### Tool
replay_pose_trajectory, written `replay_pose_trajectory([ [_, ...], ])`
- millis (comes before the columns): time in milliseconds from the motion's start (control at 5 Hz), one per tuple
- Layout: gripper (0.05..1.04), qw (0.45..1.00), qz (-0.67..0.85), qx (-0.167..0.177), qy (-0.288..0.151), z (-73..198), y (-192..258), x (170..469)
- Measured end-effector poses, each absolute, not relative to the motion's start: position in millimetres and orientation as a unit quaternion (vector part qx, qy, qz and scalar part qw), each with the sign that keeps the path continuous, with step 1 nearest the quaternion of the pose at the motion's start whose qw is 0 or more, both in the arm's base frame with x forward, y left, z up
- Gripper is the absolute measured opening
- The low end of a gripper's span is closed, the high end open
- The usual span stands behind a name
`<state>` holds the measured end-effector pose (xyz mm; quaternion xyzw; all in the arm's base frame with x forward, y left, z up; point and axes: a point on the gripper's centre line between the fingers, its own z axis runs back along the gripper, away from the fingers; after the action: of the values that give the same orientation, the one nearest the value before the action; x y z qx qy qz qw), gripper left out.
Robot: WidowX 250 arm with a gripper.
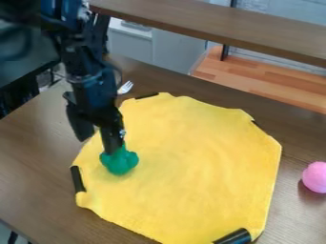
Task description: Move the green object to the bottom left
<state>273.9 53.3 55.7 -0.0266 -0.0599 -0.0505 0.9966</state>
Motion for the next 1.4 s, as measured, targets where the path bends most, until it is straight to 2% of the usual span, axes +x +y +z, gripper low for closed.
replay_pose_trajectory([
  [400,1.000,0.998,-0.043,-0.015,-0.050,42,38,293],
  [600,0.934,0.998,-0.036,-0.002,-0.046,31,31,301],
  [1000,0.384,0.999,-0.009,0.027,-0.044,20,31,310],
  [1200,0.326,0.999,-0.008,0.027,-0.039,21,27,308],
  [1400,0.325,0.999,-0.017,0.010,-0.033,33,14,299],
])
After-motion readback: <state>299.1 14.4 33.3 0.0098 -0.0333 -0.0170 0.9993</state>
